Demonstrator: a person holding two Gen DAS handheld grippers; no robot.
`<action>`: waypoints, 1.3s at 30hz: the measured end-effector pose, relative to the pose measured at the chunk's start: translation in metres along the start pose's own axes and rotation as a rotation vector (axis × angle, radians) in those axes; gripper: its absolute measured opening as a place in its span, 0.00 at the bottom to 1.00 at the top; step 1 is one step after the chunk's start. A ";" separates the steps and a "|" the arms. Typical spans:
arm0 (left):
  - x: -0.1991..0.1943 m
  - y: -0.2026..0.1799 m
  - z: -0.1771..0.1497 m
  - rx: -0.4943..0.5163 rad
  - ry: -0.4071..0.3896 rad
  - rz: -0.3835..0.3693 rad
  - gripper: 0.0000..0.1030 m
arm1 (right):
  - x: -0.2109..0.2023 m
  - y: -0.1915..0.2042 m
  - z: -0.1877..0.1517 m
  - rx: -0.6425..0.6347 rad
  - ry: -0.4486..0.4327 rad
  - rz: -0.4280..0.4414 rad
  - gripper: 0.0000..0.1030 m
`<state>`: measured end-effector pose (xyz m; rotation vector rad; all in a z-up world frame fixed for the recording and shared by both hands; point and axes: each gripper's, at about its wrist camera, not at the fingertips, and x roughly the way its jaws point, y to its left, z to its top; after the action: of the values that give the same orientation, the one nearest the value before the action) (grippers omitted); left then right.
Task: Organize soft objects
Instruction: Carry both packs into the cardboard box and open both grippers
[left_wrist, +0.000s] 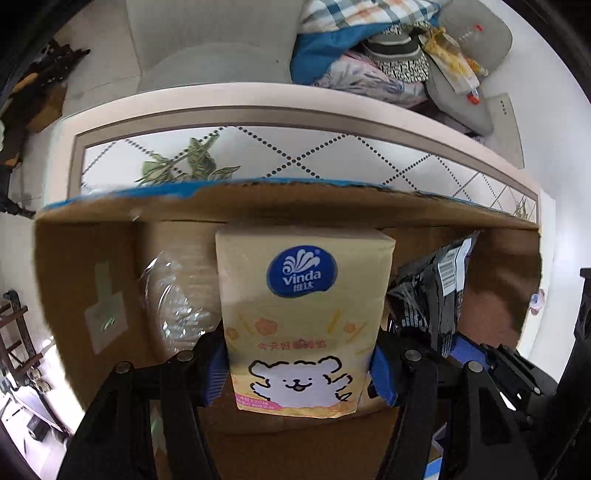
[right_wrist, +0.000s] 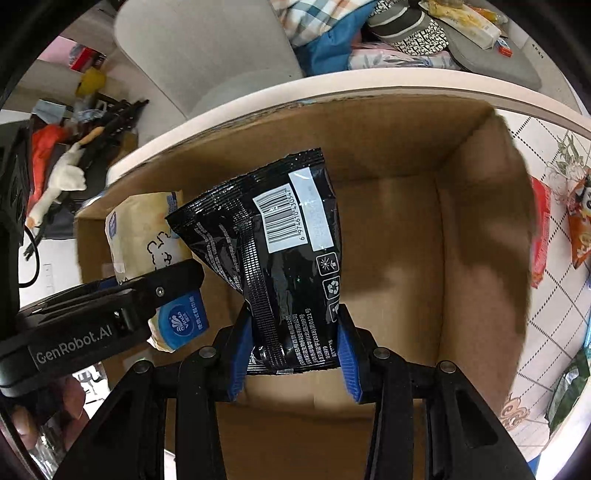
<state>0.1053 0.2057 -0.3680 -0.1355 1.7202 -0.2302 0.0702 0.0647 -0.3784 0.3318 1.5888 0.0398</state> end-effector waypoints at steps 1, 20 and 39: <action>0.002 0.000 0.003 0.008 0.008 0.001 0.59 | 0.003 -0.001 0.002 0.000 0.001 -0.009 0.43; -0.037 -0.003 -0.019 0.014 -0.073 0.050 0.96 | -0.005 0.001 -0.019 -0.053 -0.029 -0.057 0.97; -0.152 -0.021 -0.153 0.044 -0.417 0.195 0.98 | -0.128 0.009 -0.131 -0.150 -0.234 -0.142 1.00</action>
<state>-0.0216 0.2307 -0.1946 0.0179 1.3024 -0.0866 -0.0557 0.0664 -0.2448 0.1020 1.3644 0.0098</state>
